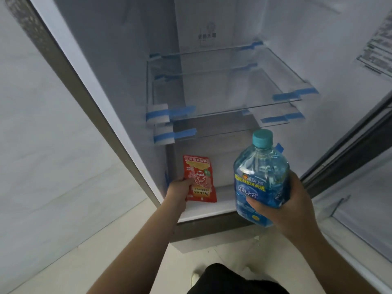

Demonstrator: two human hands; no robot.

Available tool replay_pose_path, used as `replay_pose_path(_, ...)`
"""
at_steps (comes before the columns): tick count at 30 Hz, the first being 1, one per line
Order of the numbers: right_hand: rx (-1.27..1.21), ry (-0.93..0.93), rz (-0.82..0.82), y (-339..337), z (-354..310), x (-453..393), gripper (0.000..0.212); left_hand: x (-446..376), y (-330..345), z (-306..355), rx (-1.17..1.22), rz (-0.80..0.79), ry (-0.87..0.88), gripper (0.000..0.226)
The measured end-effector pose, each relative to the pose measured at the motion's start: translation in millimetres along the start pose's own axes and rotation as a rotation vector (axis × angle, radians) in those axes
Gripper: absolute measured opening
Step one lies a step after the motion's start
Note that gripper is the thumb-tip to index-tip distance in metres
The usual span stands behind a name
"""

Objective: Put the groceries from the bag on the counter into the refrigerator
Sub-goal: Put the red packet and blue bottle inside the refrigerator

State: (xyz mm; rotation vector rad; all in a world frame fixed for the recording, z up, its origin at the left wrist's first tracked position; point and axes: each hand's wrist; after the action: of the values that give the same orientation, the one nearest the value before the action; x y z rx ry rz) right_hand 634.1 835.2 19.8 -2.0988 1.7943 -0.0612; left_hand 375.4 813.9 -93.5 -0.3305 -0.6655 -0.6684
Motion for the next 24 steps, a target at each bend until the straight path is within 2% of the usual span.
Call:
replay_pose_path(5, -0.024, 0.010, -0.041, 1.4, 5.3, -23.7, 0.075, -13.4, 12.5, 10.4, -0.043, 0.024, -0.023, 0.012)
replay_pose_path(9, -0.007, -0.011, -0.069, 0.7, 11.3, -42.9, 0.079, -26.1, 19.5, 15.1, -0.052, 0.081, -0.056, 0.010)
replay_pose_path(13, 0.006, -0.024, -0.094, 0.9, 15.5, -61.0, 0.076, -44.3, 26.2, 20.4, -0.085, 0.136, 0.020, 0.015)
replay_pose_path(16, 0.000, -0.039, -0.131, 2.4, 16.2, -71.7, 0.080, -48.8, 28.0, 25.4, -0.109, 0.141, 0.109, 0.009)
replay_pose_path(20, -0.032, -0.067, -0.155, 4.2, 17.5, -81.6, 0.075, -52.0, 25.0, 24.6, -0.057, 0.177, 0.138, 0.024)
replay_pose_path(22, -0.026, -0.059, -0.177, 4.6, 19.2, -83.0, 0.079, -50.8, 26.4, 22.6, -0.042, 0.192, 0.146, 0.025)
replay_pose_path(24, -0.019, -0.054, -0.187, 4.0, 21.8, -83.2, 0.083, -46.8, 30.2, 18.4, -0.116, 0.233, 0.175, 0.027)
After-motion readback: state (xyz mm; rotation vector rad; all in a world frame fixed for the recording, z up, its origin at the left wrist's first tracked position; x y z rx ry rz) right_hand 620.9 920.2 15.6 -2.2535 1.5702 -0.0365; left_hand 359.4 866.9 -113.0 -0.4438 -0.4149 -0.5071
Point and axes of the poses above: each hand's wrist, its own x-axis away from the middle knuckle, its own y-axis out of the palm, z = x × y, and after that the axes turned 9 degrees about z, right-handed
